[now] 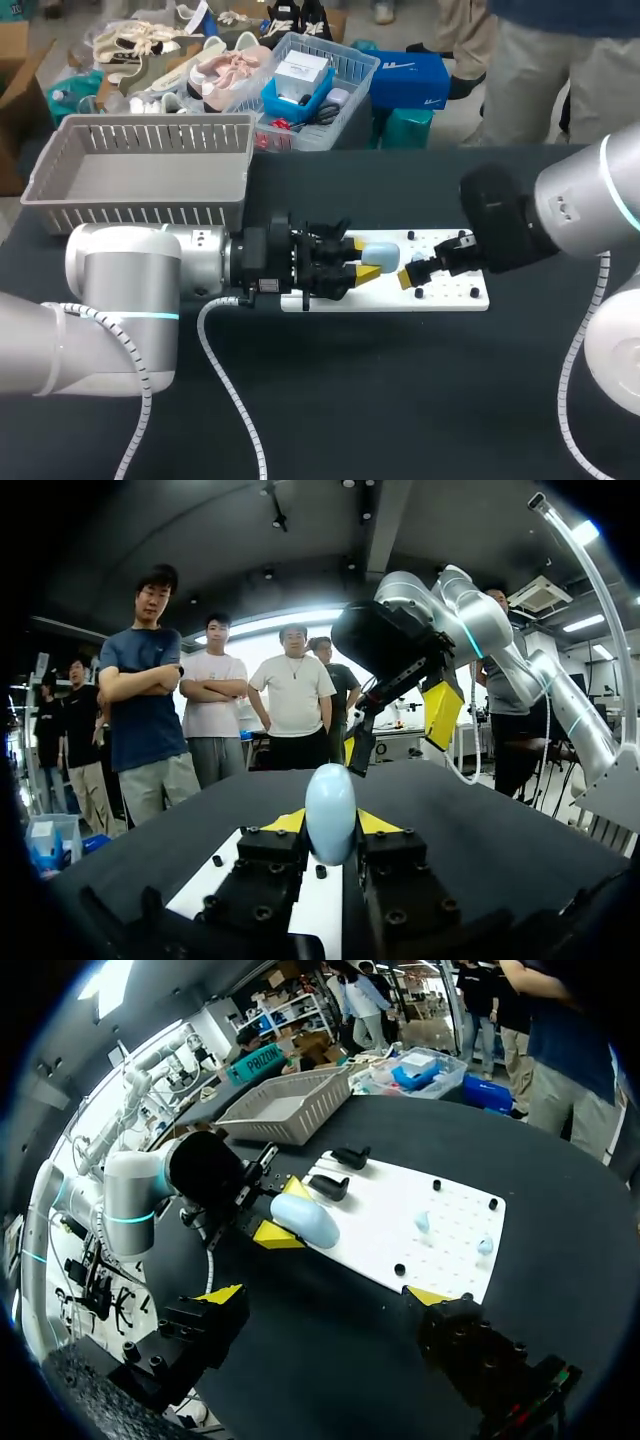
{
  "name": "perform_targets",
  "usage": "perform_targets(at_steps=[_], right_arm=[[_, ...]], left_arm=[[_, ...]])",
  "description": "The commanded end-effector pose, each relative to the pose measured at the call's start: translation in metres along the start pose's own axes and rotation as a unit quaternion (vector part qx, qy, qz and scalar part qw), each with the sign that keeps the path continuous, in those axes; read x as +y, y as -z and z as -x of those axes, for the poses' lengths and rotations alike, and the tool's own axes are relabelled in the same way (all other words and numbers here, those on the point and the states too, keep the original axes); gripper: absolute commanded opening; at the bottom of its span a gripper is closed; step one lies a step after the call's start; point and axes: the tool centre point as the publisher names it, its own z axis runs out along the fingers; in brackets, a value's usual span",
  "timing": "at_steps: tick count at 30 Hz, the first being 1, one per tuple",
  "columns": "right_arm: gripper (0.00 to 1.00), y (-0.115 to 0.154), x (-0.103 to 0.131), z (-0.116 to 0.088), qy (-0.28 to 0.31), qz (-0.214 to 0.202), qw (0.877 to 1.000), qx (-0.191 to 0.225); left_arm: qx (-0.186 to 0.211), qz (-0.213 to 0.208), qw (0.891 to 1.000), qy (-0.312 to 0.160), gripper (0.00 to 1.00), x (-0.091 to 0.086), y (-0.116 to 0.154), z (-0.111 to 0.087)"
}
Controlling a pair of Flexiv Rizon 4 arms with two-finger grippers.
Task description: Pick up each earbud case from the left stands, insert the matching earbuds, close the lid, and place the case in the box.
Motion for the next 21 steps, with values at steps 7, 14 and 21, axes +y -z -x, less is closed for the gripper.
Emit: perform_targets(at_steps=[7, 14, 21], right_arm=[[1.0, -0.017, -0.001, 0.014, 0.0, 0.021, 1.0, 0.01], [1.0, -0.027, -0.003, 0.017, 0.0, 0.027, 1.0, 0.016], [1.0, -0.034, -0.008, 0.019, -0.001, 0.023, 0.999, 0.022]], left_arm=[[0.0, -0.001, 1.0, 0.0, 0.0, 0.001, -0.001, -0.001], [0.0, -0.001, 1.0, 0.0, 0.0, 0.001, -0.001, -0.001], [0.0, -0.001, 1.0, 0.0, 0.0, 0.001, -0.001, -0.001]])
